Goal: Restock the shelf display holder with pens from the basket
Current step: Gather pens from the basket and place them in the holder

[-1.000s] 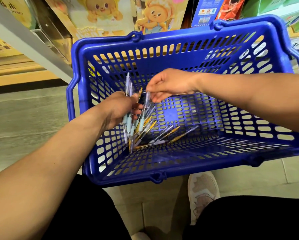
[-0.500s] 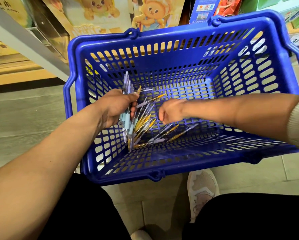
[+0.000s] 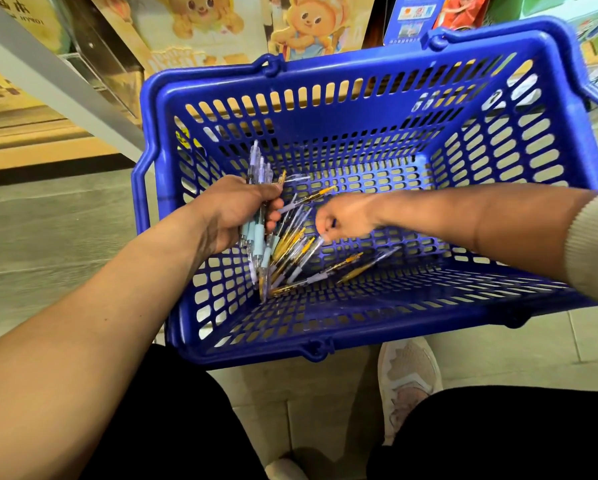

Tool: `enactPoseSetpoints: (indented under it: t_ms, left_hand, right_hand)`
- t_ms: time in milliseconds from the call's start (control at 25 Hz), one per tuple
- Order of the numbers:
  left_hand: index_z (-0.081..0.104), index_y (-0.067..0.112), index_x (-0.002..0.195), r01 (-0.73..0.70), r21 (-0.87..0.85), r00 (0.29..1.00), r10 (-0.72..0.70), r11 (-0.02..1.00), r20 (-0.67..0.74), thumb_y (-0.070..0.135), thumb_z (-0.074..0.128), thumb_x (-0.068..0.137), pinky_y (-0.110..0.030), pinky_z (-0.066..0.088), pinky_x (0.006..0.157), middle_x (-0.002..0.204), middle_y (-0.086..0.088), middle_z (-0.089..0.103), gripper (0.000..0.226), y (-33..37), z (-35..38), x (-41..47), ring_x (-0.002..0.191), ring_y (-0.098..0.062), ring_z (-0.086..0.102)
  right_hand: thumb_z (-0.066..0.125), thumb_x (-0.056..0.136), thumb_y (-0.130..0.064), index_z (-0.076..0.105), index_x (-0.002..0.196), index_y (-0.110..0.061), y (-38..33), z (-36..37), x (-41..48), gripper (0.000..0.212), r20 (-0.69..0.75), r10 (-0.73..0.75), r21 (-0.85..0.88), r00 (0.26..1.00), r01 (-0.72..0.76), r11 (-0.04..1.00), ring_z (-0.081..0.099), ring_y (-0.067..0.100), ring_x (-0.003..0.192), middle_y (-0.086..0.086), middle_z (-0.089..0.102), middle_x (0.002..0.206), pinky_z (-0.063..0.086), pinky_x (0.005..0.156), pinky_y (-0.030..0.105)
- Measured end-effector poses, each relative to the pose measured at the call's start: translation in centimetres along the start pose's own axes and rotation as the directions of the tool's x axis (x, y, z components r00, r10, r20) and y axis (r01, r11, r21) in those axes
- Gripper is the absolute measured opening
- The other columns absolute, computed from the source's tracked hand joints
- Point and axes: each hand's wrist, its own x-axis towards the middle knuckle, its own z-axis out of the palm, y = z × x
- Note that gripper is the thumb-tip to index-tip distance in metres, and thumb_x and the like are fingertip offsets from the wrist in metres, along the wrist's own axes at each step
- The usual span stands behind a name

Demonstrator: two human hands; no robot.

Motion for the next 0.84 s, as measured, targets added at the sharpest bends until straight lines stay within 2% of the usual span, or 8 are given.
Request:
enactPoseSetpoints:
  t_ms: [120, 240, 440, 600, 720, 760, 800, 840]
  left_hand:
    - [0.065, 0.004, 0.108, 0.004, -0.005, 1.000, -0.004, 1.000, -0.001, 0.017, 0.060, 0.101, -0.029, 0.062, 0.066, 0.086, -0.008, 0.076, 0.015, 0.0, 0.1, 0.1, 0.070, -0.015, 0.072]
    - [0.062, 0.004, 0.113, 0.009, -0.005, 1.000, -0.009, 1.000, -0.015, 0.017, 0.054, 0.104, -0.032, 0.061, 0.074, 0.093, -0.011, 0.076, 0.018, -0.1, 0.0, 0.2, 0.079, -0.019, 0.071]
    - [0.065, 0.003, 0.111, 0.029, 0.003, 0.999, -0.029, 1.000, 0.020, 0.020, 0.052, 0.105, -0.041, 0.058, 0.089, 0.101, -0.016, 0.074, 0.022, -0.1, 0.0, 0.0, 0.090, -0.025, 0.069]
    - [0.064, 0.004, 0.115, 0.048, -0.032, 0.993, -0.044, 0.998, 0.107, 0.023, 0.058, 0.101, -0.036, 0.064, 0.073, 0.094, -0.012, 0.075, 0.024, 0.0, 0.2, -0.4, 0.079, -0.019, 0.073]
    - [0.060, 0.005, 0.116, 0.014, -0.063, 0.997, -0.009, 0.998, 0.082, 0.022, 0.063, 0.098, -0.027, 0.059, 0.059, 0.082, -0.004, 0.064, 0.025, 0.5, 0.1, -0.6, 0.066, -0.012, 0.062]
    - [0.058, 0.004, 0.115, -0.010, -0.092, 0.998, 0.015, 0.996, 0.059, 0.021, 0.062, 0.098, -0.026, 0.057, 0.056, 0.081, -0.003, 0.061, 0.024, 0.7, -0.1, -0.6, 0.064, -0.011, 0.059]
    - [0.058, 0.004, 0.112, -0.035, -0.125, 0.998, 0.040, 0.992, 0.044, 0.021, 0.061, 0.100, -0.025, 0.055, 0.054, 0.078, -0.002, 0.059, 0.021, 0.9, -0.3, -0.6, 0.063, -0.011, 0.056]
    - [0.057, 0.005, 0.109, -0.056, -0.158, 0.997, 0.062, 0.986, 0.035, 0.021, 0.059, 0.101, -0.024, 0.054, 0.054, 0.076, -0.002, 0.057, 0.017, 1.1, -0.5, -0.6, 0.062, -0.011, 0.054]
  right_hand:
    - [0.067, 0.095, -0.035, 0.067, 0.105, -0.034, -0.5, -2.7, -0.5, 0.010, -0.045, 0.001, 0.381, 0.999, 0.016, 0.924, 0.072, -0.004, 0.089, -0.019, 0.076, 0.094, 0.056, 0.087, 0.021]
    - [0.067, 0.094, -0.031, 0.069, 0.112, -0.024, -1.2, -5.1, -1.4, 0.020, -0.152, -0.044, 0.657, 0.987, 0.135, 0.741, 0.073, 0.009, 0.101, -0.008, 0.077, 0.104, 0.058, 0.089, 0.023]
    - [0.069, 0.094, -0.028, 0.070, 0.115, -0.013, -3.2, -7.2, -1.5, 0.026, -0.206, -0.063, 0.853, 0.977, 0.210, 0.478, 0.072, 0.019, 0.108, 0.009, 0.077, 0.108, 0.058, 0.087, 0.023]
    - [0.073, 0.091, -0.026, 0.067, 0.120, -0.008, -5.5, -7.2, -1.2, 0.035, -0.201, -0.001, 0.861, 0.980, 0.176, 0.477, 0.073, 0.016, 0.104, 0.009, 0.077, 0.106, 0.058, 0.083, 0.020]
    - [0.072, 0.092, -0.025, 0.061, 0.130, -0.004, -5.3, -6.9, -1.2, 0.044, -0.188, -0.060, 0.953, 0.980, 0.197, 0.231, 0.070, 0.017, 0.111, 0.010, 0.075, 0.115, 0.057, 0.090, 0.023]
    - [0.069, 0.094, -0.026, 0.061, 0.130, -0.005, -5.1, -6.5, -1.1, 0.043, -0.179, -0.045, 0.957, 0.983, 0.185, 0.222, 0.071, 0.016, 0.109, 0.008, 0.075, 0.115, 0.057, 0.089, 0.023]
    - [0.066, 0.096, -0.027, 0.061, 0.130, -0.009, -5.1, -5.7, -0.9, 0.039, -0.183, -0.004, 0.915, 0.983, 0.172, 0.365, 0.072, 0.012, 0.105, 0.004, 0.076, 0.113, 0.058, 0.086, 0.023]
    - [0.063, 0.098, -0.030, 0.062, 0.130, -0.014, -5.0, -4.6, -0.7, 0.036, -0.194, 0.020, 0.752, 0.981, 0.136, 0.645, 0.072, 0.007, 0.101, -0.002, 0.075, 0.114, 0.058, 0.085, 0.023]
